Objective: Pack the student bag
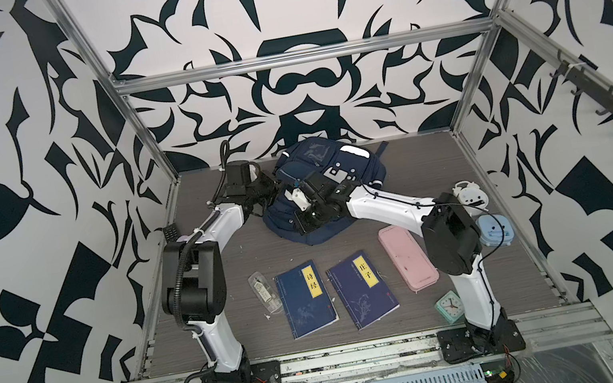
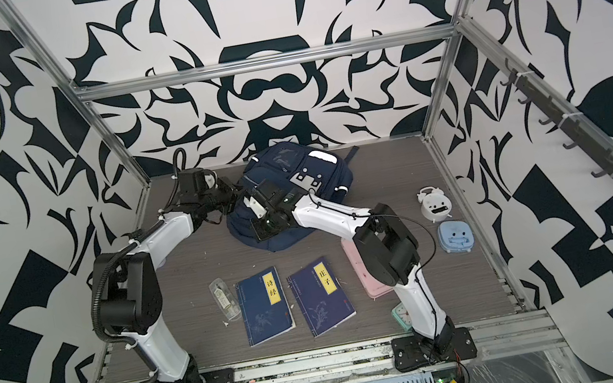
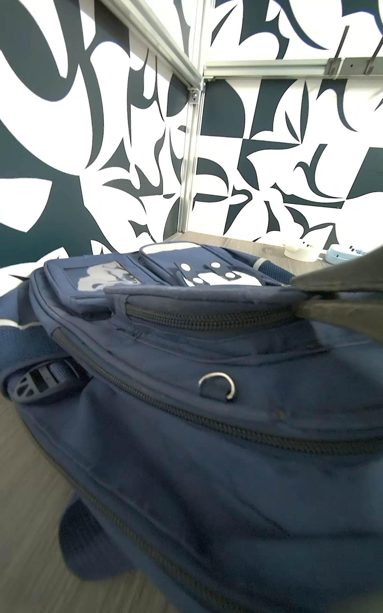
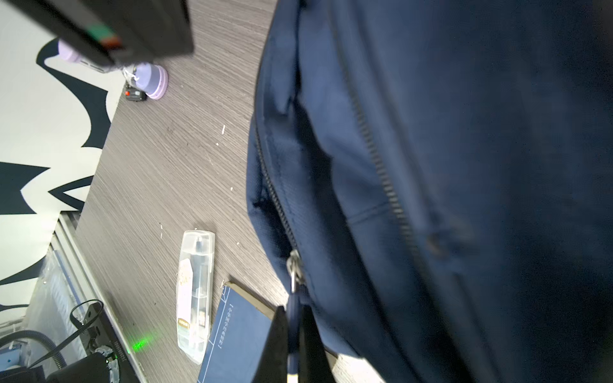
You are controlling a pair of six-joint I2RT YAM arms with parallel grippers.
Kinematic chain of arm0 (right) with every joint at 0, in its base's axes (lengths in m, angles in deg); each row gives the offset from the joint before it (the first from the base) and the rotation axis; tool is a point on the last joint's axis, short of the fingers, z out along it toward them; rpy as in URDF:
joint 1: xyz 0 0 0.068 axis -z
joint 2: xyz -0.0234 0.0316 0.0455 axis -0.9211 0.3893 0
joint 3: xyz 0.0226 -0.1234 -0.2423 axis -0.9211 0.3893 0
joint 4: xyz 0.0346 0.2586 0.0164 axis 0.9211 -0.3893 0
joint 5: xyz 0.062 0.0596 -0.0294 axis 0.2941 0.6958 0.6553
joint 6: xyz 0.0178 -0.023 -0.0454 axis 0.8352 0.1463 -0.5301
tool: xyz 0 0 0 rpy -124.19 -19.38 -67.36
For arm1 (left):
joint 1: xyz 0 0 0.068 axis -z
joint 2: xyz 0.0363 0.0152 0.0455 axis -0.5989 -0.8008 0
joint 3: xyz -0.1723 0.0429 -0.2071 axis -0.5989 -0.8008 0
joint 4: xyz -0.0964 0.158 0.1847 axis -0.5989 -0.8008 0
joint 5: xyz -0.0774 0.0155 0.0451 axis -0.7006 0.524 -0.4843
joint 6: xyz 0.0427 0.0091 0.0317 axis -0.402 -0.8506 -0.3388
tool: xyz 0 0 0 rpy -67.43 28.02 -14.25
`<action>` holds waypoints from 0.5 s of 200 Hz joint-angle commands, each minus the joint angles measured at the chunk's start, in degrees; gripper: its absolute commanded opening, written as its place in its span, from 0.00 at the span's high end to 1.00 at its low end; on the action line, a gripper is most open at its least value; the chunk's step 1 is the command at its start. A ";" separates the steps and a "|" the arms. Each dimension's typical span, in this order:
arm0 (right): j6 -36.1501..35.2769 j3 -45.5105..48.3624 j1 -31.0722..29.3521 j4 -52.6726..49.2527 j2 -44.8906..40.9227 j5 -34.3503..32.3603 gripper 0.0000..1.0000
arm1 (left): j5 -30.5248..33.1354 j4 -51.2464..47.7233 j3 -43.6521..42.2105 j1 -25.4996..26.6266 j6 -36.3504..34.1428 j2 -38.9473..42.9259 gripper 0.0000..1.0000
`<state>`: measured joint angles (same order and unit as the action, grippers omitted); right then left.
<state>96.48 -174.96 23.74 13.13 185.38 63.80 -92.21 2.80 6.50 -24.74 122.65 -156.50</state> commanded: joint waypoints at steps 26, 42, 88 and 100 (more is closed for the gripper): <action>-0.35 6.21 3.43 3.00 -8.00 -0.86 1.00 | -2.68 3.96 -4.02 -2.79 1.45 3.26 1.00; -1.06 7.39 4.05 2.34 -9.06 -1.39 1.00 | -2.56 5.26 -6.05 -3.48 2.75 4.25 1.00; -2.39 12.56 8.16 2.43 -12.36 -1.67 1.00 | -0.21 7.66 -12.70 -4.84 5.63 9.56 1.00; -2.91 13.86 9.56 2.27 -13.27 -1.85 1.00 | 1.20 8.00 -14.72 -5.11 6.26 11.47 1.00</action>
<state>94.93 -163.07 29.24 15.73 176.05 65.22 -95.21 7.08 -5.34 -27.32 126.43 -150.38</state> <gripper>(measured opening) 0.074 0.055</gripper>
